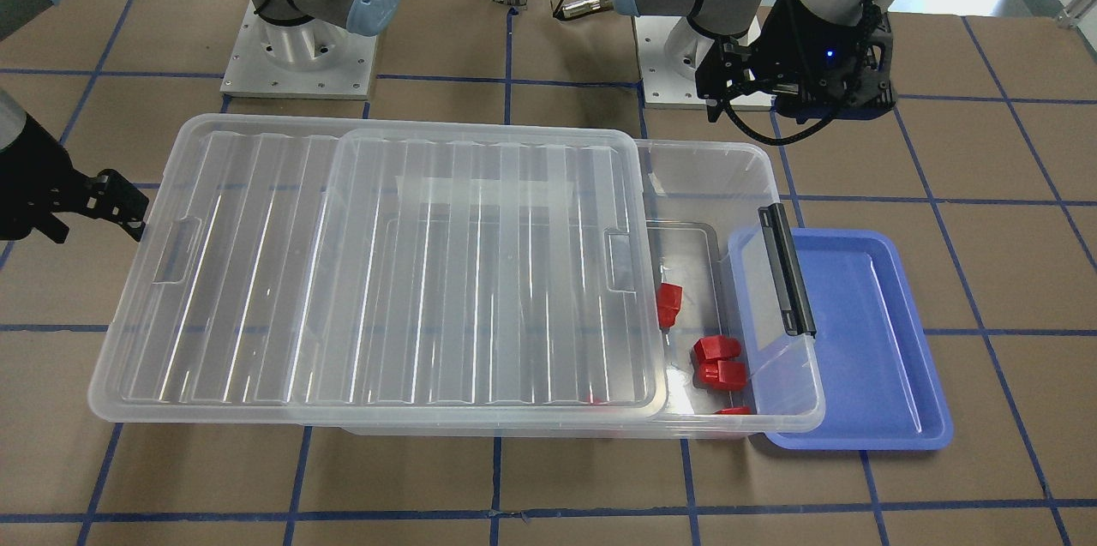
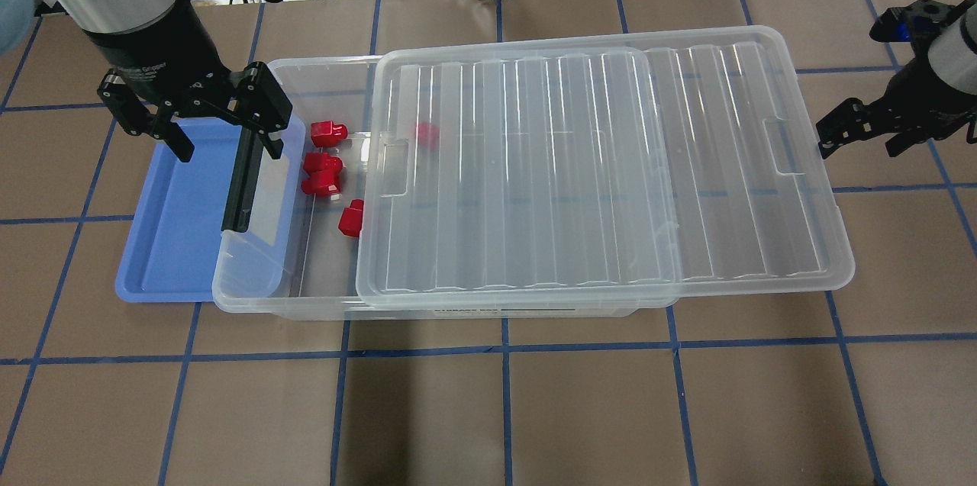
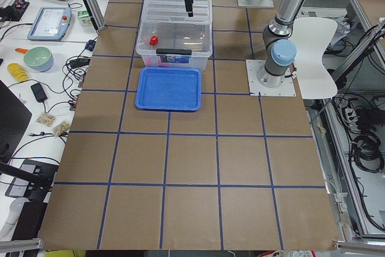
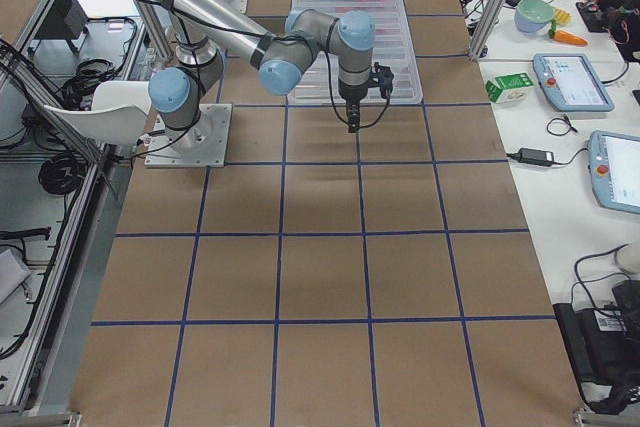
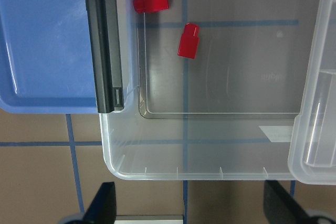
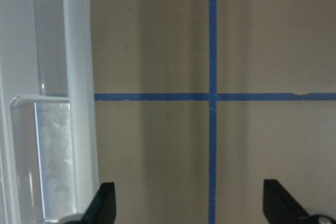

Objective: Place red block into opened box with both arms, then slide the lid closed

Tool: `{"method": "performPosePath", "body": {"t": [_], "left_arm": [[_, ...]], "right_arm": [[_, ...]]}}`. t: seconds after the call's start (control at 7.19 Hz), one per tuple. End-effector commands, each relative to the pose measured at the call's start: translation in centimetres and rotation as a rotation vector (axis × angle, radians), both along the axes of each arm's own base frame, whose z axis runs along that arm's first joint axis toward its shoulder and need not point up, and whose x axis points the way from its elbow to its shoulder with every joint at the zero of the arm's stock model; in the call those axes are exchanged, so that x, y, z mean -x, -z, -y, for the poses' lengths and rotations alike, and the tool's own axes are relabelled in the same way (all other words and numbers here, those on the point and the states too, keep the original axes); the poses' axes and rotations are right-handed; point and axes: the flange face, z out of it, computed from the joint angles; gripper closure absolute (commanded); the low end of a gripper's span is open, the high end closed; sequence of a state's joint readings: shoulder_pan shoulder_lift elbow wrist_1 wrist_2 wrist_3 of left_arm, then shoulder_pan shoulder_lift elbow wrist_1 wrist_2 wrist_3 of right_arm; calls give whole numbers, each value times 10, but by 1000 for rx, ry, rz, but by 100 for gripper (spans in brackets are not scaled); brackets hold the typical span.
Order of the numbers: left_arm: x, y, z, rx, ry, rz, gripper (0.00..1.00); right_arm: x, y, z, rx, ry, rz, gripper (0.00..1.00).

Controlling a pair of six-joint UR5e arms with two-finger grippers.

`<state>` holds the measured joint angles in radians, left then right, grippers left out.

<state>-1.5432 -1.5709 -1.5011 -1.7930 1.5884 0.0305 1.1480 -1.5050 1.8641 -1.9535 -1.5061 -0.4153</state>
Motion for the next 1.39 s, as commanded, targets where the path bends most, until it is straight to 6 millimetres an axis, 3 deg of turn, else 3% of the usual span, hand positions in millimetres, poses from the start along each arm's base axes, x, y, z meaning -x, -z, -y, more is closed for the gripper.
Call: {"method": "performPosePath", "body": {"t": [0.0,0.7,0.83,1.25], "left_arm": [[0,0,0,-1,0,1,0],[-1,1,1,-1,-1,1,0],[0,1,1,1,0,-1,0],[-1,1,1,-1,-1,1,0]], "right_arm": [[-53,2,4,-9,37,3,0],[-137,2,10,34,34,-7,0],[-146,2,9,34,23,-8,0],[-148,-2,10,45,23,-4,0]]}}
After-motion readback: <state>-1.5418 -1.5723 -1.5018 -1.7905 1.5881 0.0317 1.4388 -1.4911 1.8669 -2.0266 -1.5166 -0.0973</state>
